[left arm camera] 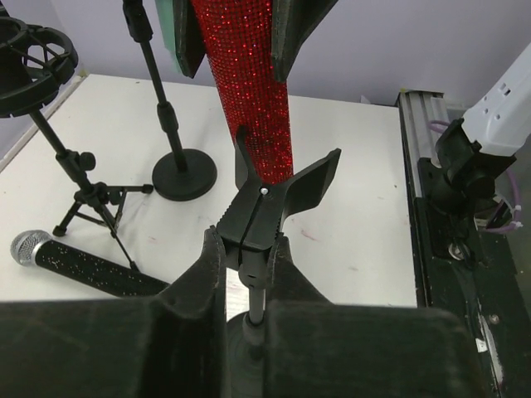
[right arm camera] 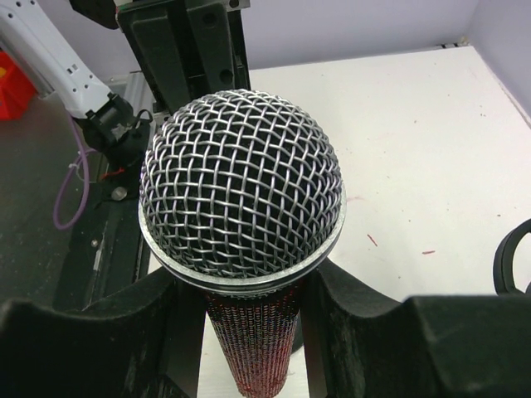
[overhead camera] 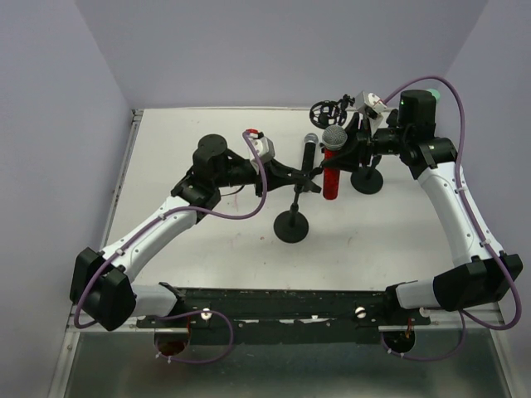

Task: Attach the microphones to the stand

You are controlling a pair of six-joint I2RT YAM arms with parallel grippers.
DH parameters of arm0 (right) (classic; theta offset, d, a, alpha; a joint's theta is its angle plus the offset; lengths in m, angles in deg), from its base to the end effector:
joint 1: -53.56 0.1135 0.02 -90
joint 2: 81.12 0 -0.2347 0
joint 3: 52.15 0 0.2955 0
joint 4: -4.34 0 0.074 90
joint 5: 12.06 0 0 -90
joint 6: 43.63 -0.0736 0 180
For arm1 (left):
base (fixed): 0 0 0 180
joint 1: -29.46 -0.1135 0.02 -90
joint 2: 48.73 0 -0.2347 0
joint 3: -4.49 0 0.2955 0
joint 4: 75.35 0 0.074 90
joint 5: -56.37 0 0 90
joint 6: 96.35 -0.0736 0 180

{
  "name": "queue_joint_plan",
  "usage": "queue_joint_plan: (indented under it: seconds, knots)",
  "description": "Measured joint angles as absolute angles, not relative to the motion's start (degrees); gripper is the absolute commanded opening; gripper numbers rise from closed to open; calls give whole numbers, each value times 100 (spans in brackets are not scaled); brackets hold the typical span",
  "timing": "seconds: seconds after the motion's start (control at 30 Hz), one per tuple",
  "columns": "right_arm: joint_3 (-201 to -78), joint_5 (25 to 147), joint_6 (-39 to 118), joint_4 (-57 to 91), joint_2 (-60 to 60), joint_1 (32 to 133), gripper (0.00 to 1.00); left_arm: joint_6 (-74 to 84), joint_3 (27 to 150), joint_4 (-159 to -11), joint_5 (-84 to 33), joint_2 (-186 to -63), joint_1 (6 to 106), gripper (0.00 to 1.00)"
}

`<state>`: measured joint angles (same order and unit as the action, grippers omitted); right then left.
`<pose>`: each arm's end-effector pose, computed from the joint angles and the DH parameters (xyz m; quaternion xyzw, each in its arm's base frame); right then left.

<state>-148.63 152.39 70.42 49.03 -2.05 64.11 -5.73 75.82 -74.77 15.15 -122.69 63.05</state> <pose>0.3220 0.1321 0.3894 -0.5028 0.5556 0.4643 0.4722 0.2799 -0.2523 0.3211 0.4609 0.5471 -0.4700 0.5170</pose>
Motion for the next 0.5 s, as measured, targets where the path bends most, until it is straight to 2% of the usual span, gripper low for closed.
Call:
queue_joint_plan:
  seconds: [0.5]
  knots:
    - [-14852,15523,7342,5132,-290,6629,4,-347,7438,-7324,1513,-12186,6248,0]
